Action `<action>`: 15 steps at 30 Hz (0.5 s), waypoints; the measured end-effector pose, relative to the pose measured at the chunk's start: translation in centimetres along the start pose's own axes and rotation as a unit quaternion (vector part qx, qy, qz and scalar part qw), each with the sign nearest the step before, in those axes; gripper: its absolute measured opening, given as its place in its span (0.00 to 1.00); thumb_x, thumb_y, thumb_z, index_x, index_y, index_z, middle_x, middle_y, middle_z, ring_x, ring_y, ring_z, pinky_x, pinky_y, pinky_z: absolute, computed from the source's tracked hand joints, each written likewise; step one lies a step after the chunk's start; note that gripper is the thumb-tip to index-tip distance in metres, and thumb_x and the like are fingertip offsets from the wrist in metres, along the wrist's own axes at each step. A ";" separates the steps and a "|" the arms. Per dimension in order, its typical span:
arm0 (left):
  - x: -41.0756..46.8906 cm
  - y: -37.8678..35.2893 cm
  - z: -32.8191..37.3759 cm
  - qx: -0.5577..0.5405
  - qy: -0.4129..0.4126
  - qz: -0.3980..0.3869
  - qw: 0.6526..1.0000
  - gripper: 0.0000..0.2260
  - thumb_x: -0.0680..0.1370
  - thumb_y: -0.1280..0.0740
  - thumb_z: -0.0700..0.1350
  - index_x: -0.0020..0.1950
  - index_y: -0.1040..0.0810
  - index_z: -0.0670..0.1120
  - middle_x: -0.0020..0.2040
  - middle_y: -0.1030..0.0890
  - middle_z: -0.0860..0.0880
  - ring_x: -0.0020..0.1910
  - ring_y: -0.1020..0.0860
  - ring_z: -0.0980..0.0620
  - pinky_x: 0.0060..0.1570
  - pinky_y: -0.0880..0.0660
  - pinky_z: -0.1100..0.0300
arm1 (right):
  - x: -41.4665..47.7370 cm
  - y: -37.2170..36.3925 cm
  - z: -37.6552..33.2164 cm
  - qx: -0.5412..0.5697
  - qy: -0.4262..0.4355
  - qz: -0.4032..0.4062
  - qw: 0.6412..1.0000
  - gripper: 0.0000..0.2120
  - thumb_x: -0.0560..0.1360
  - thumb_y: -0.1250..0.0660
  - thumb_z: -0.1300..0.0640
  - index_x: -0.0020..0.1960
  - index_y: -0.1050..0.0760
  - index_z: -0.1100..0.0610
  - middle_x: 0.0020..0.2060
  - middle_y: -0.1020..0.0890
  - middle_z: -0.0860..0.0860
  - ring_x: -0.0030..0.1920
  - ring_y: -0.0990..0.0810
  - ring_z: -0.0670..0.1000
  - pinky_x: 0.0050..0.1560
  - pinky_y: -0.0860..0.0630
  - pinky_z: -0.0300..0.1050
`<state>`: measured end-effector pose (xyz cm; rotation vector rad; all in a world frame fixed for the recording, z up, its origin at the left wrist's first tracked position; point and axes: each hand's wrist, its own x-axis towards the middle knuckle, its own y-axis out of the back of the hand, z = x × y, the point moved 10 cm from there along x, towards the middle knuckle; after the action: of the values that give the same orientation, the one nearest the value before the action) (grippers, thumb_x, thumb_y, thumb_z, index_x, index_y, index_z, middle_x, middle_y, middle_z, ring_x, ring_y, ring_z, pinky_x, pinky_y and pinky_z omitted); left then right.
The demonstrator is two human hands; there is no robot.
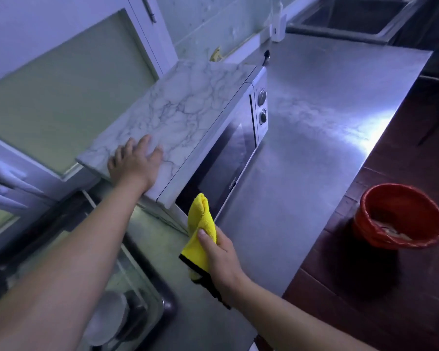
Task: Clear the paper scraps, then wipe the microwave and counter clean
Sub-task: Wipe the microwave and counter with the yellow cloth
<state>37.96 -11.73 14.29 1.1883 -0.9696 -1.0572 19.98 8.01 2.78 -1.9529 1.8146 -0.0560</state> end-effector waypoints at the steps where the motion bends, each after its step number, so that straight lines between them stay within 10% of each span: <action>1: 0.0 0.0 0.0 0.000 0.002 -0.002 1.000 0.27 0.79 0.49 0.68 0.78 0.41 0.63 0.81 0.43 0.50 0.79 0.45 0.44 0.76 0.52 0.43 | -0.1 1.7 0.5 0.005 -0.032 -0.002 0.999 0.09 0.80 0.35 0.47 0.59 0.22 0.43 0.51 0.15 0.47 0.47 0.15 0.49 0.49 0.19 0.49; 11: 0.1 0.3 -0.3 -0.002 0.009 0.021 1.000 0.25 0.79 0.47 0.67 0.76 0.39 0.64 0.80 0.40 0.52 0.78 0.43 0.46 0.75 0.49 0.44 | 12.0 16.5 -9.6 0.045 0.022 0.100 0.994 0.27 0.70 0.34 0.36 0.63 0.23 0.51 0.41 0.20 0.51 0.37 0.22 0.51 0.36 0.26 0.44; 15: 0.1 0.4 -0.2 -0.015 0.013 0.029 0.999 0.29 0.76 0.47 0.69 0.76 0.37 0.64 0.79 0.39 0.52 0.77 0.42 0.47 0.76 0.48 0.46 | 20.6 16.6 -16.0 0.039 0.091 0.090 0.991 0.26 0.74 0.39 0.37 0.70 0.31 0.43 0.60 0.21 0.47 0.55 0.19 0.49 0.51 0.20 0.48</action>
<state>38.21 -11.75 14.66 1.1397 -0.9599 -1.0056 1.64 -16.78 5.22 -1.7737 2.0661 -0.2502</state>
